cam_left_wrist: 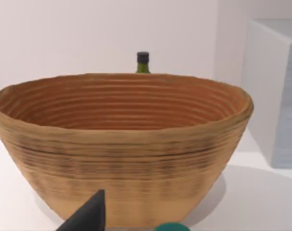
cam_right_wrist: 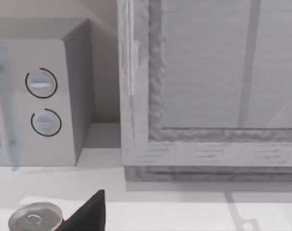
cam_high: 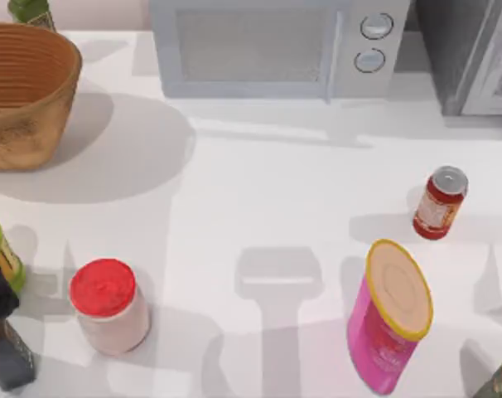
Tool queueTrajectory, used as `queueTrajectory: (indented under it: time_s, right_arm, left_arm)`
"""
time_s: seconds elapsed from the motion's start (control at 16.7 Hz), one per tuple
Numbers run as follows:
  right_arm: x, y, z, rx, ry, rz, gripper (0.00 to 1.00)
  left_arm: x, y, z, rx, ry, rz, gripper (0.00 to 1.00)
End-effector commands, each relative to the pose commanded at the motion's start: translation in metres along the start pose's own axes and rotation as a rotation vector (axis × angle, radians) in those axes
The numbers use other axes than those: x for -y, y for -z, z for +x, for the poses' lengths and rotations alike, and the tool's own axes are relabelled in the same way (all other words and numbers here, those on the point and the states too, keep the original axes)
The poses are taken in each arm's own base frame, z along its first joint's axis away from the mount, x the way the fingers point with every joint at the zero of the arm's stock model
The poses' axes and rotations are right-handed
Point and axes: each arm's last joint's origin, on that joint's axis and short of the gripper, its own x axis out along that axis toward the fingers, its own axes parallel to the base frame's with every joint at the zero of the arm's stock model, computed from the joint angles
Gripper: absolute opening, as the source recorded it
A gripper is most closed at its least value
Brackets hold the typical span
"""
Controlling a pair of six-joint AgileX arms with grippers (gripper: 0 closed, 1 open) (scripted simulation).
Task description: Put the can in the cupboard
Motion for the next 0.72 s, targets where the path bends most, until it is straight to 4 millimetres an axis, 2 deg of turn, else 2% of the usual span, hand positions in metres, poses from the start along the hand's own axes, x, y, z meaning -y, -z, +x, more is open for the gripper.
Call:
queueTrajectory:
  time_s: [0.18,0.42,0.6,0.72]
  right_arm:
    - [-0.001,-0.003,0.000,0.003,-0.002,-0.001,1.00]
    - [-0.006,-0.026,0.006,-0.005,0.001,-0.007,1.00]
    - [-0.015,-0.045,0.023,-0.053,0.000,-0.012,1.00]
    - [-0.027,-0.051,0.042,-0.107,-0.010,-0.010,1.00]
  left_arm:
    - [0.000,0.000,0.000,0.000,0.000,0.000,1.00]
    - [0.000,0.000,0.000,0.000,0.000,0.000,1.00]
    - [0.000,0.000,0.000,0.000,0.000,0.000,1.00]
    - [0.000,0.000,0.000,0.000,0.000,0.000,1.00]
